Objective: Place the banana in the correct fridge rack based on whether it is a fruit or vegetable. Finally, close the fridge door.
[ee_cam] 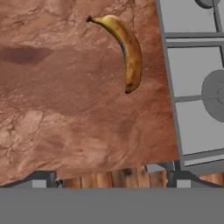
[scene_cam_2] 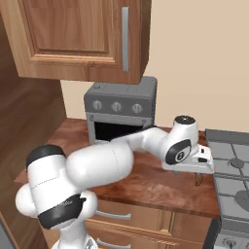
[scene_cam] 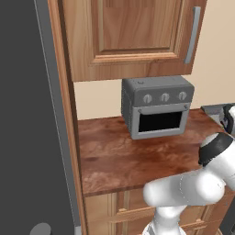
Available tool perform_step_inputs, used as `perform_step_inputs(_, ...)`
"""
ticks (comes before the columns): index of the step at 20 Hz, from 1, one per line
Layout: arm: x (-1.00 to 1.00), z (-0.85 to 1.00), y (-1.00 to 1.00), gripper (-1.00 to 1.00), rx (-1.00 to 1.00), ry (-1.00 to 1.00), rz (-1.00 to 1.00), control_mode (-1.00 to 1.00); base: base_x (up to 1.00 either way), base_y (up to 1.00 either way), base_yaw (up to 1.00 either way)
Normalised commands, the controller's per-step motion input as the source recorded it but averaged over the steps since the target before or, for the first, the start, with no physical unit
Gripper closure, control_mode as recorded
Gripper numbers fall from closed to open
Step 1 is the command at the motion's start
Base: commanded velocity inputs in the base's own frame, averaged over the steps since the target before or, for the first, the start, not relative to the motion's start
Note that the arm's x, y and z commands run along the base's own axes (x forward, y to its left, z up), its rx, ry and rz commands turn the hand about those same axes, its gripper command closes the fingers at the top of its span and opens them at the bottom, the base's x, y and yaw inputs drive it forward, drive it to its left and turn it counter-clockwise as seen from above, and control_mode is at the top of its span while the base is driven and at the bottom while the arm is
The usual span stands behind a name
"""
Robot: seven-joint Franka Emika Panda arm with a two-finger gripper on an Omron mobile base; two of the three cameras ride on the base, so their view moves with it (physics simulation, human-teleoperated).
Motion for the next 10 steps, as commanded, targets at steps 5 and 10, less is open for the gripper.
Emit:
perform_step_inputs(5,0.40,-0.17,-0.16,-1.00,0.11,0.00,0.02,-1.00,0.00,0.00,0.00)
perform_step_inputs(10,0.46,-0.20,-0.05,-1.00,0.06,0.00,0.05,-1.00,0.00,0.00,0.00)
